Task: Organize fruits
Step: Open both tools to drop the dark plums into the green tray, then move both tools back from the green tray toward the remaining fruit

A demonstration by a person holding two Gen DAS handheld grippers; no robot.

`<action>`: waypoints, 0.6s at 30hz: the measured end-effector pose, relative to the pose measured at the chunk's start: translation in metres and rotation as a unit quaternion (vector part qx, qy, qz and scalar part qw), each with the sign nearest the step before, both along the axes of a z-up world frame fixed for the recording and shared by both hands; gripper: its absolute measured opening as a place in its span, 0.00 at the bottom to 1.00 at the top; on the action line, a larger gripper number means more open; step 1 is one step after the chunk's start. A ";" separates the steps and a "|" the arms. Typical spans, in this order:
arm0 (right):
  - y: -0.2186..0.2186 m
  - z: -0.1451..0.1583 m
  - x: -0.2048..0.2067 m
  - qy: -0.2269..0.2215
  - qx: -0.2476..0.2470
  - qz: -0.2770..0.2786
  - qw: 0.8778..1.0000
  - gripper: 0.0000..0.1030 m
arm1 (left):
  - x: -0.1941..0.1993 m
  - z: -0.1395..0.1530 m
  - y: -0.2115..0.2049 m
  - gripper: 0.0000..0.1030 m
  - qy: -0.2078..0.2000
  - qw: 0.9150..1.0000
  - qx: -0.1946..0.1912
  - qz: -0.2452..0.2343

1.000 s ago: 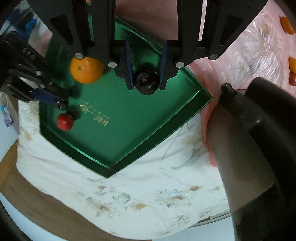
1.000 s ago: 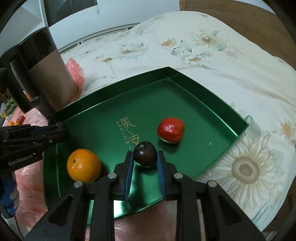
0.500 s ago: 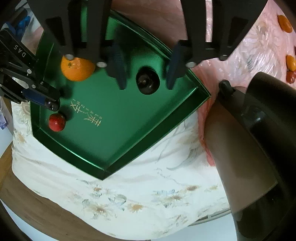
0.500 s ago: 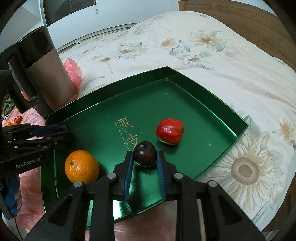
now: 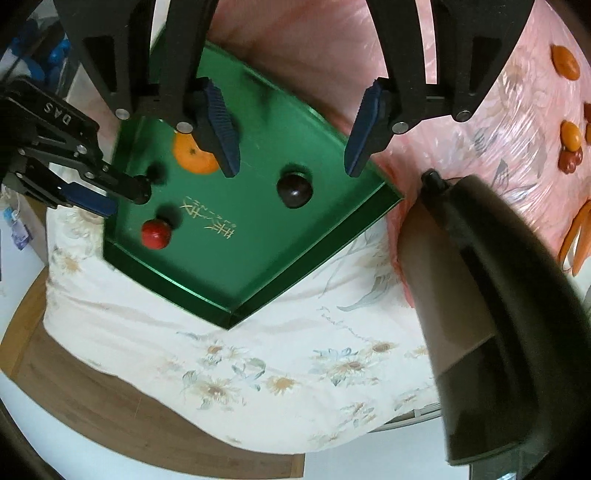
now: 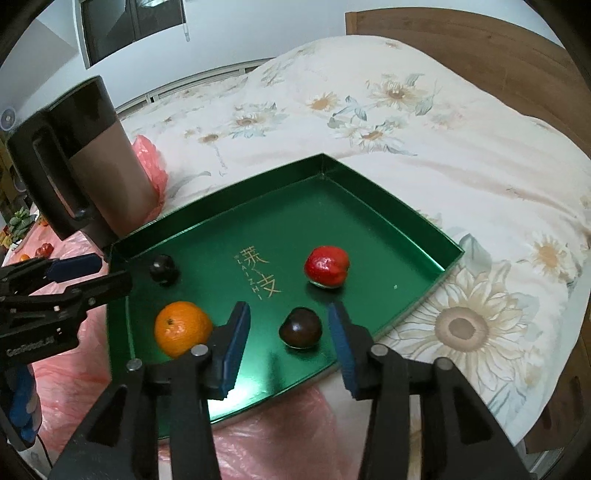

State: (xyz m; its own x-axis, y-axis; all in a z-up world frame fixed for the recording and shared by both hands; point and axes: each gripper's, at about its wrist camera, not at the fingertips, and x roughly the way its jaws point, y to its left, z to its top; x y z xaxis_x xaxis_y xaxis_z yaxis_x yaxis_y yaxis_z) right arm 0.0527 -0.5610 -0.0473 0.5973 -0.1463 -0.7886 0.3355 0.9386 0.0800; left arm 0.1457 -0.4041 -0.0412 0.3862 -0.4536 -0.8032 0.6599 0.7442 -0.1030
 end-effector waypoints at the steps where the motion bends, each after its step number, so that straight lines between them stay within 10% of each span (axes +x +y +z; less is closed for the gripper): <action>1: 0.001 0.003 -0.002 -0.002 0.000 -0.001 1.000 0.52 | -0.002 0.003 0.005 0.52 -0.001 1.000 -0.004 0.001; 18: 0.039 0.038 -0.048 -0.033 0.019 0.003 0.999 0.57 | -0.047 0.029 0.114 0.53 -0.014 0.998 -0.020 0.062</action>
State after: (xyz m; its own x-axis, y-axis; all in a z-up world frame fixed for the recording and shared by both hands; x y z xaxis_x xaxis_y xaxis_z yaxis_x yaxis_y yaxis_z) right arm 0.0051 -0.5222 -0.0094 0.6491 -0.1140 -0.7521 0.3233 0.9363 0.1371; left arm 0.0988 -0.2903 -0.0125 0.4632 -0.4332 -0.7732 0.5659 0.8159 -0.1181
